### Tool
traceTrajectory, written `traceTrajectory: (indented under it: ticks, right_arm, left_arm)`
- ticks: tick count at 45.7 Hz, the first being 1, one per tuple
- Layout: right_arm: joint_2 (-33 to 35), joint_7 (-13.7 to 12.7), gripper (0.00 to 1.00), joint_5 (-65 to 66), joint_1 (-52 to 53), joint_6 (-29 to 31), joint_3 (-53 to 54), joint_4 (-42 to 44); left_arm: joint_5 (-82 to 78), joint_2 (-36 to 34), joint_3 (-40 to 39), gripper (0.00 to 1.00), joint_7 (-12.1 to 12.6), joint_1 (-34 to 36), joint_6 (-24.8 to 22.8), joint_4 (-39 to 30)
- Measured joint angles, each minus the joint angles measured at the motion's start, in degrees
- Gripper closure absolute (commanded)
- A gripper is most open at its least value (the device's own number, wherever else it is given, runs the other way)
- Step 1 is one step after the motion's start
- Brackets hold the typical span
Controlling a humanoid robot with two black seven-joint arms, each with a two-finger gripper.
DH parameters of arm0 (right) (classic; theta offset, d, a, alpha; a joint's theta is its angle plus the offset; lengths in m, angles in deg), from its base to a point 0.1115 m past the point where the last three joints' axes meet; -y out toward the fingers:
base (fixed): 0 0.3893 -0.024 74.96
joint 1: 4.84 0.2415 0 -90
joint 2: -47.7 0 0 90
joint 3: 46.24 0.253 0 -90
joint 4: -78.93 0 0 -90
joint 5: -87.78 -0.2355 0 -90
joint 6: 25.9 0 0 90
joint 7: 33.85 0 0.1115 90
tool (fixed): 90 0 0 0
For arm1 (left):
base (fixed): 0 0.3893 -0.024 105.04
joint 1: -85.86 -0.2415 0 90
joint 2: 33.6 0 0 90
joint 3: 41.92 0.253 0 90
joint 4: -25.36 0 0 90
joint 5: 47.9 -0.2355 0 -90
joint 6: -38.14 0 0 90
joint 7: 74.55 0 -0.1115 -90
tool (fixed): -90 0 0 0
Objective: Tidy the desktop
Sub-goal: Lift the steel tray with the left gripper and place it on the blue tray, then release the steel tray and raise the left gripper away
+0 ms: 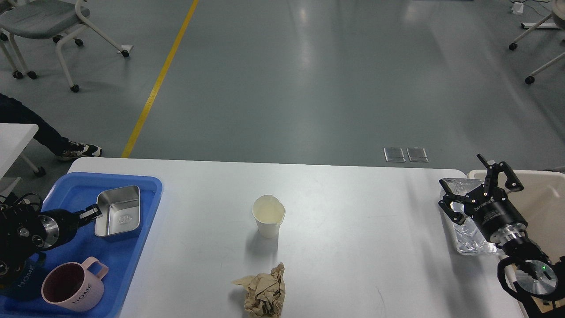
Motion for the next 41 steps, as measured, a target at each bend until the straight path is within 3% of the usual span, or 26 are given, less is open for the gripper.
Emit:
traceTrajectory:
  ticks: [2, 9, 22, 27, 34, 38, 41]
  right_arm:
    - [0.03, 0.0, 0.0, 0.0, 0.0, 0.0, 0.0, 0.0]
    - [0.07, 0.0, 0.0, 0.02, 0.0, 0.0, 0.0, 0.0]
    - [-0.13, 0.0, 0.0, 0.03, 0.09, 0.0, 0.0, -0.04]
    - [-0.18, 0.0, 0.0, 0.03, 0.17, 0.0, 0.0, -0.17]
    - [-0.13, 0.0, 0.0, 0.08, 0.08, -0.01, 0.0, -0.29]
    - [0.03, 0.0, 0.0, 0.09, 0.02, -0.03, 0.0, -0.31]
    - [0.07, 0.0, 0.0, 0.09, -0.04, -0.03, 0.0, -0.4]
  left_arm:
    - [0.13, -0.15, -0.4, 0.1, -0.63, 0.28, 0.0, -0.01]
    - [3.83, -1.43, -2.62, 0.05, -0.92, 1.88, -0.26, -0.07]
    - [23.63, -3.57, -5.39, 0.03, -0.33, 4.46, 2.34, -0.11]
    - [35.28, -2.96, -11.6, 0.03, -0.18, 3.91, 3.83, -0.11]
    - [51.4, -2.27, -19.69, 0.03, 4.07, 2.05, 1.42, -0.53]
    - [53.54, -2.15, -23.06, 0.03, 4.38, 1.78, -1.09, -0.67]
    - [53.91, -2.11, -25.12, 0.03, 3.29, 1.75, -2.69, -0.71]
